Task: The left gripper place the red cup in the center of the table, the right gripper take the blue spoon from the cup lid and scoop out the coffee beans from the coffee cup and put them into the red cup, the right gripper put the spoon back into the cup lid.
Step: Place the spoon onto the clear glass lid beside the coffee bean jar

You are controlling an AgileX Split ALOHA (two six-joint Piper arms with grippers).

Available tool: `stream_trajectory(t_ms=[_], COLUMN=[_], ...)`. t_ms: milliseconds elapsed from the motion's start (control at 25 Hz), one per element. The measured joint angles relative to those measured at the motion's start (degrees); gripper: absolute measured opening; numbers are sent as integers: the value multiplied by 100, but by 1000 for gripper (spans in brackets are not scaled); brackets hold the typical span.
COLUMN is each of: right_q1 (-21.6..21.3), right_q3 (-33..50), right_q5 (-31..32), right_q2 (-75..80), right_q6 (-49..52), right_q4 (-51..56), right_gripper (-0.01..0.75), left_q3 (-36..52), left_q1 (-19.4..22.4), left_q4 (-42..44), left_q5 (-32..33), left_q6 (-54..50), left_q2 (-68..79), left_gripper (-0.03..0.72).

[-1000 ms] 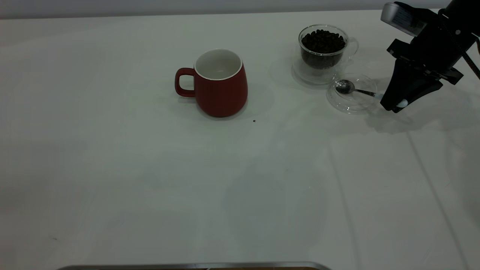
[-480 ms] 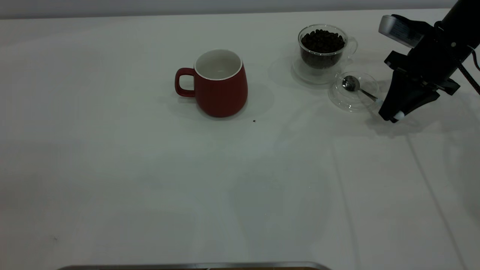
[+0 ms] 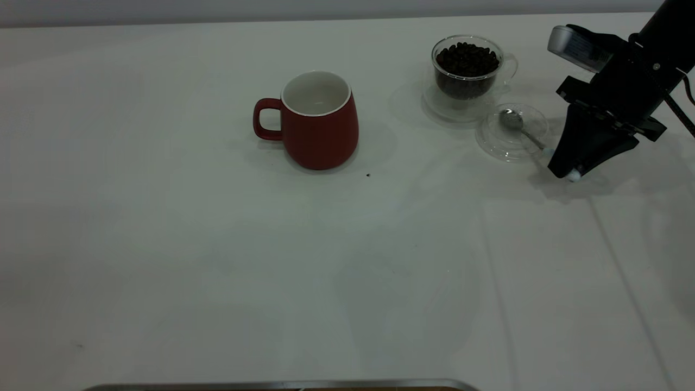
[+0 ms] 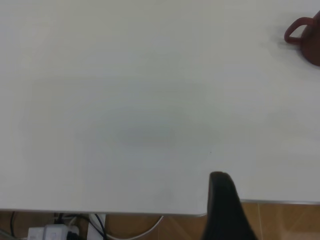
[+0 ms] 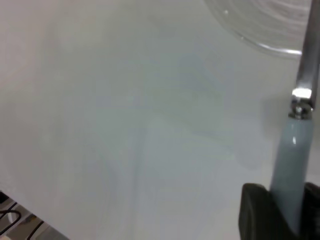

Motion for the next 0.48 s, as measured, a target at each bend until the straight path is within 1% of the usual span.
stream_trajectory(t_ms=[80, 200, 480], right_q1=[0, 0, 0], right_q3=[0, 0, 0], right_q5=[51, 123, 141], right_q2=[0, 0, -169], right_q6=[0, 0, 0], right_q4=[-12, -25, -153], right_gripper=[255, 291, 304], left_q3=[0, 0, 0], left_q1=[0, 0, 0], left_q4=[0, 0, 0], left_q5=[0, 0, 0], left_q6=[0, 0, 0], left_q2=[0, 0, 0], left_gripper=[516, 516, 516])
